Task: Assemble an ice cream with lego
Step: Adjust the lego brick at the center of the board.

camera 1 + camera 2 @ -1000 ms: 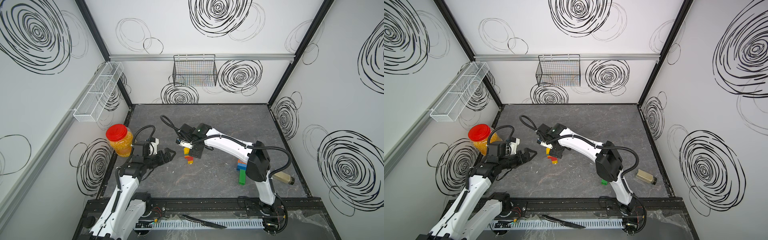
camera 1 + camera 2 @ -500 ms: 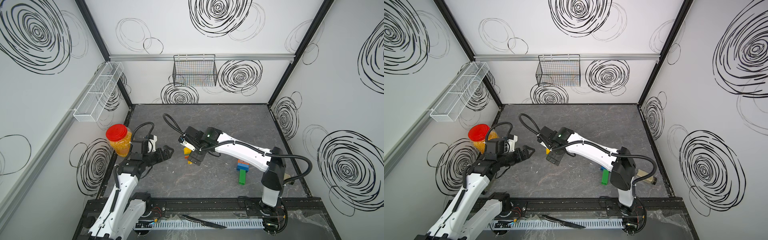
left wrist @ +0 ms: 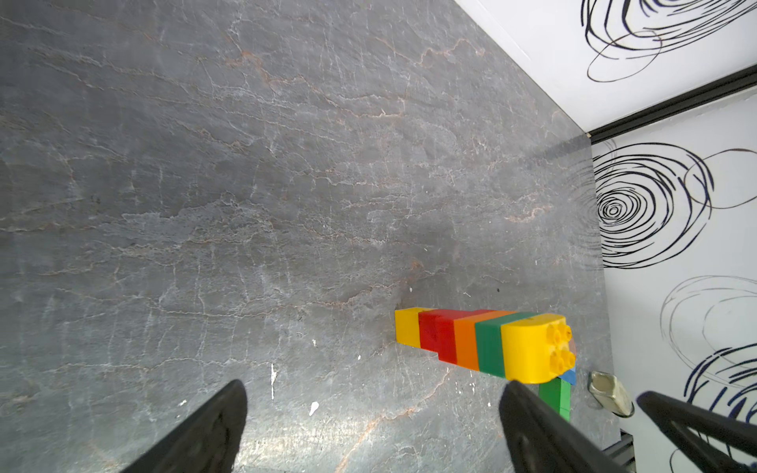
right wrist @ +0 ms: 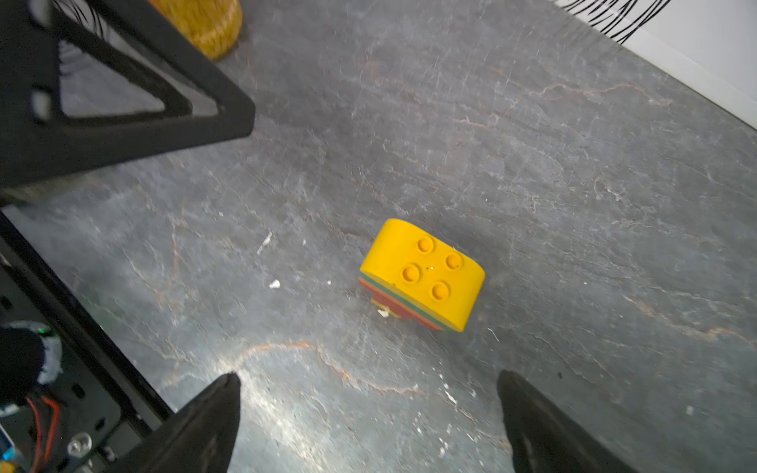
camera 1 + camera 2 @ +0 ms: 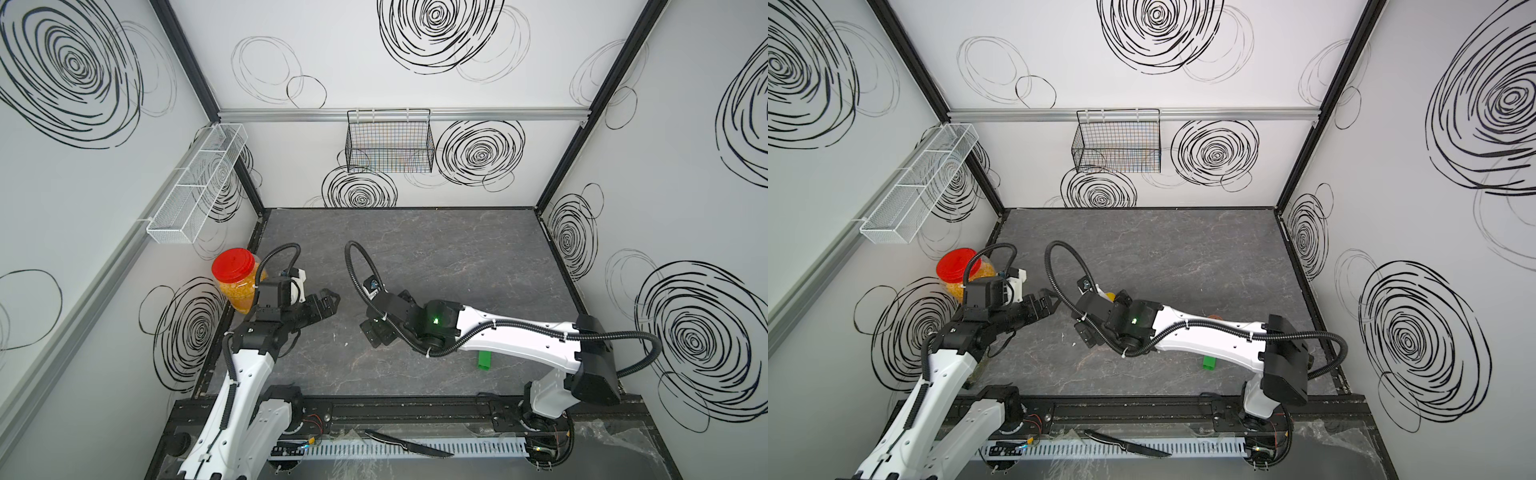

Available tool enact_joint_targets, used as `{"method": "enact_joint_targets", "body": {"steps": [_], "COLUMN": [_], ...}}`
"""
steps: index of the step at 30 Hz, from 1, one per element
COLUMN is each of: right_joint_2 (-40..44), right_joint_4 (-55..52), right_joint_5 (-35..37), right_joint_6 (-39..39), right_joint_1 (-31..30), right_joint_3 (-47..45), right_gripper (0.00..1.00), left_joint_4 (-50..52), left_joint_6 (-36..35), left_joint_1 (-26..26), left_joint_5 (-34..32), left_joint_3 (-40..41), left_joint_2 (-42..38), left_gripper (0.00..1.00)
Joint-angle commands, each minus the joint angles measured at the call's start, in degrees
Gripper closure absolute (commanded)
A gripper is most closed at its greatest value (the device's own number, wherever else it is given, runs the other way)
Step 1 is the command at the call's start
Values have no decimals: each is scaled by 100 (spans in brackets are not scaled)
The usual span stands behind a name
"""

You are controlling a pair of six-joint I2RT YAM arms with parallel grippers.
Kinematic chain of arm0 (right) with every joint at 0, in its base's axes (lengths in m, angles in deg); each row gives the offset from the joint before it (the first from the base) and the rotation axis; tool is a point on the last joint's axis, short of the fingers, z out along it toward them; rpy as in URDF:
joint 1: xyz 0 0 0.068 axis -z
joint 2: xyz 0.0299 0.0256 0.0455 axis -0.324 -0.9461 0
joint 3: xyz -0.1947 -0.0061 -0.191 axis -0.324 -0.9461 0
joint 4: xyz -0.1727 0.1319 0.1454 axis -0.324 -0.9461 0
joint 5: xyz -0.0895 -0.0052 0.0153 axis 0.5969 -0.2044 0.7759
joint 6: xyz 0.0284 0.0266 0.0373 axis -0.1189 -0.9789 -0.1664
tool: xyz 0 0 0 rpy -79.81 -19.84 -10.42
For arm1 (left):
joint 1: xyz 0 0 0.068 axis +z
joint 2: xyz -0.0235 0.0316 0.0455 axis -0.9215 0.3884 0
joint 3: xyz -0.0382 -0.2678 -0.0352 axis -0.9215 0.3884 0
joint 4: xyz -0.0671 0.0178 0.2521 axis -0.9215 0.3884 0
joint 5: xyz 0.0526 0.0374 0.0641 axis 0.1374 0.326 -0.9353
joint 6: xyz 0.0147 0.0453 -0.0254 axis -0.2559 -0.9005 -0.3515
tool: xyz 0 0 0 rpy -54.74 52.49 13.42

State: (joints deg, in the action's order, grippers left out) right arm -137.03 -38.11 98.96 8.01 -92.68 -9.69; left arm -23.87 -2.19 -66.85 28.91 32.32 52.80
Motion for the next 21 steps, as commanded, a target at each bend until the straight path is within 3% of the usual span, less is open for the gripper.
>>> {"method": "enact_joint_targets", "body": {"steps": [1,11,15,21], "right_joint_2": [396,381,272,99], "right_joint_4": [1468,2738,3382,3485], "right_joint_5": [374,1354,1438,1668], "right_joint_6": [-631,-1060,-1070,-1233], "right_joint_1": [-46,-417,-408,-287], "right_joint_3": [-639,-1497,-1754,-1897], "right_gripper": [0,0,0,0], "left_joint_4": [79,-1,-3,11], "left_joint_6": [-72,-35,-35,-27], "left_joint_1": [110,163,125,50], "left_joint_5": [-71,13,44,50], "left_joint_3": [-68,2,-32,-69], "left_joint_2": [-150,-162,-110,-120], "left_gripper": [1,1,1,1]}}
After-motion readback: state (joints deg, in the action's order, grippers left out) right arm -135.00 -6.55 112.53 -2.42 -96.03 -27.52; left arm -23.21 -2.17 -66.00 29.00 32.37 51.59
